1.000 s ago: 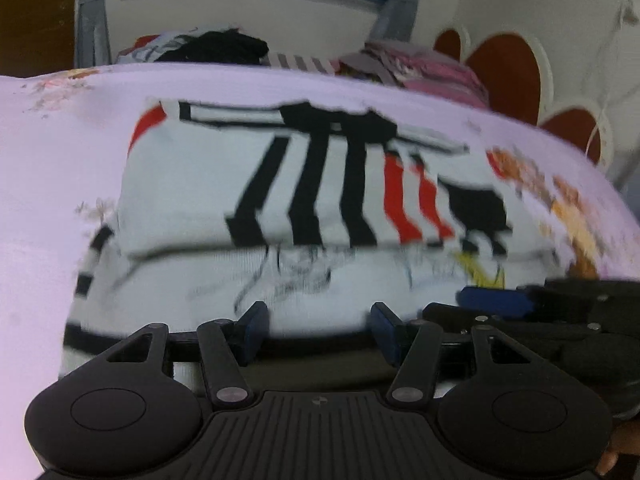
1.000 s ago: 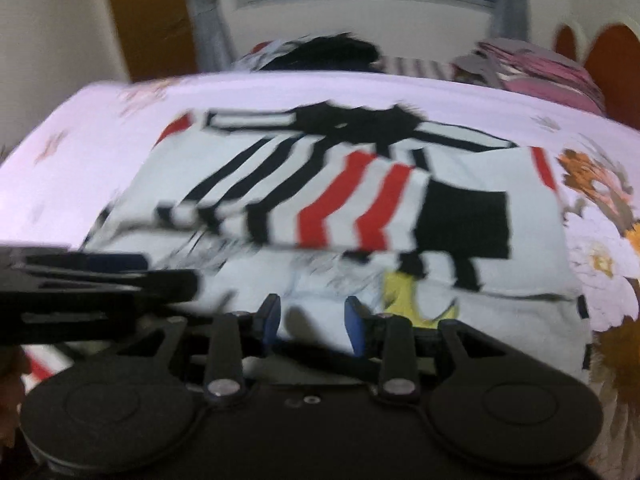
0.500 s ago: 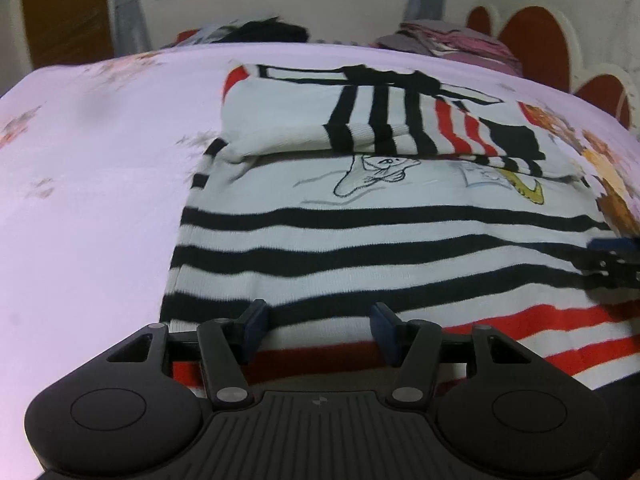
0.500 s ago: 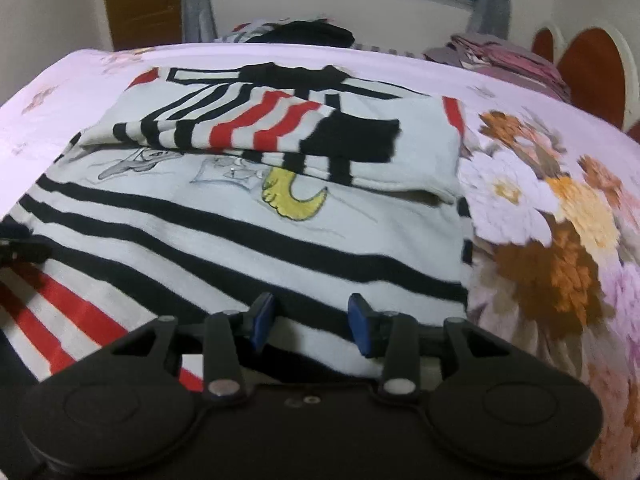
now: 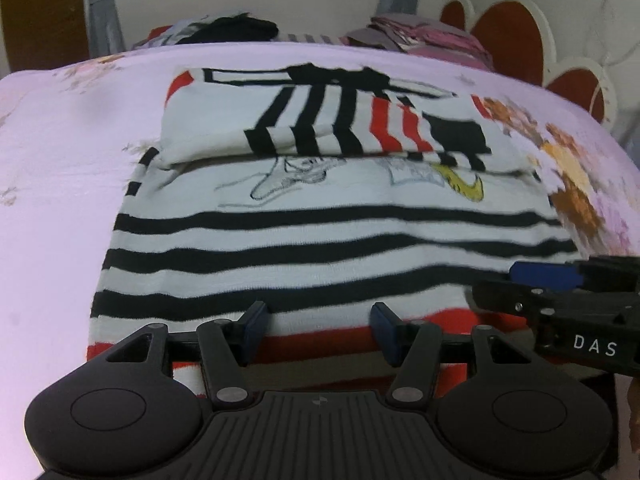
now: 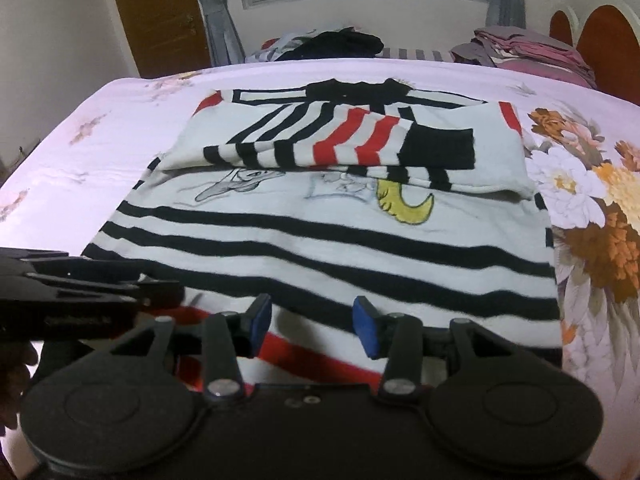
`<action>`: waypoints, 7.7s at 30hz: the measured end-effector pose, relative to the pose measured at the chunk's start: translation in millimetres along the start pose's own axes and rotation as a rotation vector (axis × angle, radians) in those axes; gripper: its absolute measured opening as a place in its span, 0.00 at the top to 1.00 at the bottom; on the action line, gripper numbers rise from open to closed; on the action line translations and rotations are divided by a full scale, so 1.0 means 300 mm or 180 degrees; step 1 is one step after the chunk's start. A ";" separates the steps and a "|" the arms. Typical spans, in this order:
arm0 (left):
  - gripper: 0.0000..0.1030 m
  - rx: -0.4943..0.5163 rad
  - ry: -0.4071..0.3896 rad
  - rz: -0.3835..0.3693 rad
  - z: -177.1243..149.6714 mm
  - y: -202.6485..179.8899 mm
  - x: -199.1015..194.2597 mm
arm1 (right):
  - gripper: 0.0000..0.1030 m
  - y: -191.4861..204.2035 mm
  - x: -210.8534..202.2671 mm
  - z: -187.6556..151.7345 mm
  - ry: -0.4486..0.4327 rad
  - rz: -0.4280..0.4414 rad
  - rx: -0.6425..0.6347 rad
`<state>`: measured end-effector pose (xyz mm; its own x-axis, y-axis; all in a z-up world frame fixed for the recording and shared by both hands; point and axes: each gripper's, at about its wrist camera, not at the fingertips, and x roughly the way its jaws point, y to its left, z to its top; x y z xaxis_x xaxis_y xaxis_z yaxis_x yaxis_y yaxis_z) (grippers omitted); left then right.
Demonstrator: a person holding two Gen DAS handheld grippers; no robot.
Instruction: Fold small clothes
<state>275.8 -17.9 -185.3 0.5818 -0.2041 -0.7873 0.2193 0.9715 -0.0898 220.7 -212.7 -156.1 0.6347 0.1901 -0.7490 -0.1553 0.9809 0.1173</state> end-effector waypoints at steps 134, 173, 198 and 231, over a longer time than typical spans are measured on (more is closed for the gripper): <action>0.58 -0.0608 -0.0258 0.0128 0.705 0.378 0.519 | 0.42 -0.680 0.437 0.635 -0.0863 -0.0354 0.1357; 0.88 0.0090 -0.0435 -0.0166 0.592 0.136 0.401 | 0.82 -0.296 0.439 0.543 -0.0296 -0.0141 0.0195; 0.88 -0.0167 -0.0301 -0.0105 0.507 0.203 0.290 | 0.75 -0.252 0.286 0.405 -0.0386 -0.0333 0.0251; 0.57 -0.0047 -0.0196 -0.0164 0.436 0.273 0.240 | 0.58 -0.122 0.220 0.357 -0.0374 -0.0641 0.0363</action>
<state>438.2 31.2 -169.6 0.6173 -0.2605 -0.7423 0.2390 0.9611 -0.1386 349.2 -231.6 -140.0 0.7289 -0.0125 -0.6845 0.0652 0.9966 0.0512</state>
